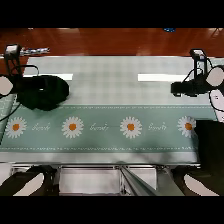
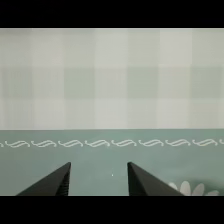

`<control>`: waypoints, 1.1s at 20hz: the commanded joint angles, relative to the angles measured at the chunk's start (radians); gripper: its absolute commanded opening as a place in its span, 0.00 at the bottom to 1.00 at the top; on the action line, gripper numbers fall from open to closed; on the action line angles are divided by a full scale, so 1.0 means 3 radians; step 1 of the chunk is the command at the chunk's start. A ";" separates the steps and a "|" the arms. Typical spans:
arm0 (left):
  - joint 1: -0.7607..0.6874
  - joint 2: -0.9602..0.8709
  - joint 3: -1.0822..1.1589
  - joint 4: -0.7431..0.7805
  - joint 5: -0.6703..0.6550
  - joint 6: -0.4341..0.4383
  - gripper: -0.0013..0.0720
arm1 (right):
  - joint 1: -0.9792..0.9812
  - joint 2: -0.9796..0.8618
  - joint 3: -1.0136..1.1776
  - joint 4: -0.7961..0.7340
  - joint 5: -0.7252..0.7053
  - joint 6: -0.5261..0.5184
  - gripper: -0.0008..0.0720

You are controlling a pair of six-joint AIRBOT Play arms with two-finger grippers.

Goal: Fold the shirts.

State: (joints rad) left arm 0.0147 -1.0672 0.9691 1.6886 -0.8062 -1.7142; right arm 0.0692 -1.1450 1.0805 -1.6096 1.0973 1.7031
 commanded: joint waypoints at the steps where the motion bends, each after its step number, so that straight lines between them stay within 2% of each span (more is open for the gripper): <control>1: 0.0403 -0.0266 0.0028 0.0140 0.0515 -0.0003 0.71 | 0.0011 -0.0003 -0.0001 0.0028 0.0139 0.0022 0.58; 6: 0.0381 -0.1063 0.0067 0.0000 0.0430 -0.0004 0.71 | 0.0011 -0.0003 -0.0001 0.0109 0.0182 0.0120 0.58; 11: 0.0387 -0.1868 0.0739 -0.0060 -0.0837 0.0000 0.69 | 0.0011 -0.0003 -0.0001 0.0122 0.0168 0.0210 0.58; 12: 0.0385 -0.1951 0.0865 -0.0061 -0.1010 0.0011 0.50 | 0.0011 -0.0001 -0.0001 0.0122 0.0158 0.0229 0.58; 13: 0.0385 -0.1991 0.0975 -0.0095 -0.1138 0.0099 0.17 | 0.0011 0.0000 0.0000 0.0123 0.0156 0.0233 0.58; 14: 0.0385 -0.1990 0.1062 -0.0158 -0.1200 0.0247 0.06 | 0.0011 0.0001 0.0000 0.0123 0.0163 0.0231 0.58; 17: 0.0385 -0.1836 0.1403 -0.0458 -0.1372 0.0465 0.05 | 0.0010 0.0067 0.0000 0.0121 0.0226 0.0242 0.58; 22: 0.0385 -0.1052 0.2037 -0.1151 -0.1097 0.0521 0.05 | 0.0008 0.0577 0.0000 0.0092 0.0249 0.0256 0.58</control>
State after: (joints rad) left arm 0.1303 -1.4891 1.4776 1.4708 -1.1648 -1.5856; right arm 0.0723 -1.0473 1.0805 -1.5753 1.1679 1.7748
